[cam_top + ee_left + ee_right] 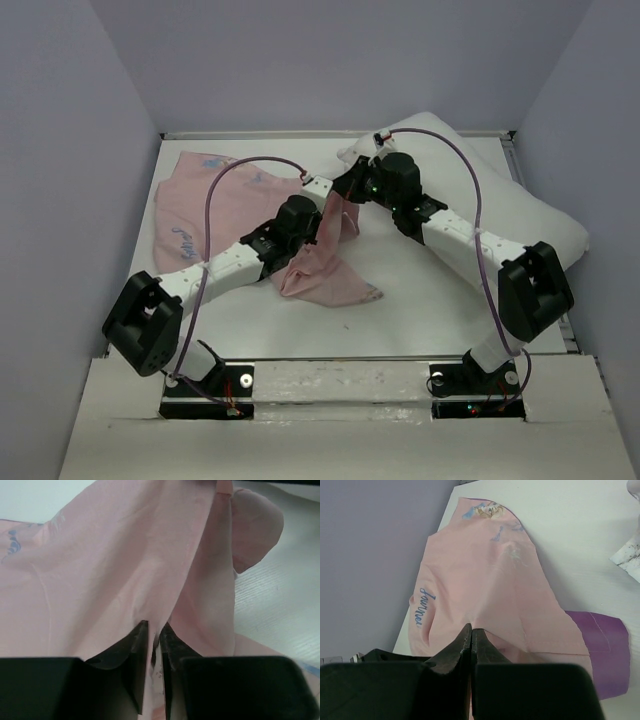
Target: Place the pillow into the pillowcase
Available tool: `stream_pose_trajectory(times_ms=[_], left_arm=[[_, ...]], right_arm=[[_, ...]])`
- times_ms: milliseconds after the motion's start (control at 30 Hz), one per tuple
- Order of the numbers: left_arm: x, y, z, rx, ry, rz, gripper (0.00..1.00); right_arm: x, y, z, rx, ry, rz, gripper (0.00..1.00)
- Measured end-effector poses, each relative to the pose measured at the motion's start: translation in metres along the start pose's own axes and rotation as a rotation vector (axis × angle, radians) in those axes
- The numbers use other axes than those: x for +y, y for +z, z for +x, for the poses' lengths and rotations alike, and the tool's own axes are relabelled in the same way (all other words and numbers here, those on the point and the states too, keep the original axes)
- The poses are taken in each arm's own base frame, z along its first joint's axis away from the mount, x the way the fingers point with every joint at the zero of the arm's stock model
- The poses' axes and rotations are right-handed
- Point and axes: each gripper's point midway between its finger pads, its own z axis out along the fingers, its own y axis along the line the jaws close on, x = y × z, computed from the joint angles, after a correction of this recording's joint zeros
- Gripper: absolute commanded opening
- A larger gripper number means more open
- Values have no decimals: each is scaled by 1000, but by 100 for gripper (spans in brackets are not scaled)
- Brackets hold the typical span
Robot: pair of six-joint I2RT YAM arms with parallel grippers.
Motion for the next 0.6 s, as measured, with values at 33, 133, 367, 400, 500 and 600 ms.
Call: stream_pose_trajectory(times_ms=[33,133,367,400,500,600], left_arm=[[0,0,1,4,4,-2,0],[4,1,2,7,7,-20,0],[17,-27,-36,-106,-33,-49,0],[20,-34,-47,-141,-47,-50,0],[30,-58,-88,-255,-98,-53,0],[36,-64,-102,-289,-118,-53,0]], right_arm=[[0,0,0,2,-3,2,0],[3,0,-4,1,-18,2,0],[13,4,-35,18,-142,12,0],[16,6,-41,26,-170,14,0],[28,19,-55,46,-231,-7,0],[39,20,-64,58,-285,-36,0]])
